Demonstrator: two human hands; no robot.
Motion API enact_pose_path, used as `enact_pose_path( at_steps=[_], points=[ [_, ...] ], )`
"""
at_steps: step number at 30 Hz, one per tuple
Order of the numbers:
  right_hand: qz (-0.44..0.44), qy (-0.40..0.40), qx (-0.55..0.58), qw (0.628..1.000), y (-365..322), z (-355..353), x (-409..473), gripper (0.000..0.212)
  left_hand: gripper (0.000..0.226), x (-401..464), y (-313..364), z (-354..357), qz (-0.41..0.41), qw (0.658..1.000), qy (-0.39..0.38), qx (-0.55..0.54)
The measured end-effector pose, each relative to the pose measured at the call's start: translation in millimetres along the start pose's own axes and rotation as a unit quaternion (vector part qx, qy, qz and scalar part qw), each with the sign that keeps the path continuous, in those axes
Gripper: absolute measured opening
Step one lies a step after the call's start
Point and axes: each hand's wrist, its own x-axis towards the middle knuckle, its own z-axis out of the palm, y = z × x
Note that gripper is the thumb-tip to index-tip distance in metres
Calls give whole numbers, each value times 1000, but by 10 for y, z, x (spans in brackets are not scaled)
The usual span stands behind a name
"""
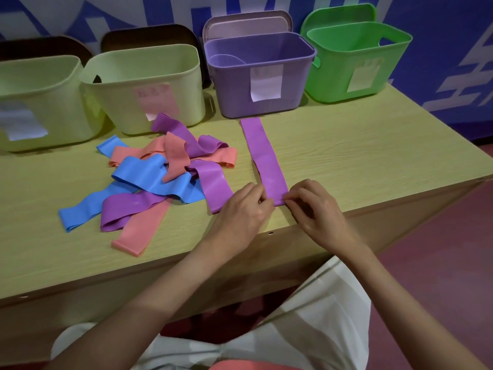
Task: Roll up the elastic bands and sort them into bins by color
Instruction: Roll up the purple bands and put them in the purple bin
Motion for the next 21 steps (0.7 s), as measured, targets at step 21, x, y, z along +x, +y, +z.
enact_pose_path(
  at_steps=[21],
  points=[
    [106, 46, 139, 983, -231, 84, -55, 15, 12, 120, -82, -258, -219, 928, -60, -296]
  ],
)
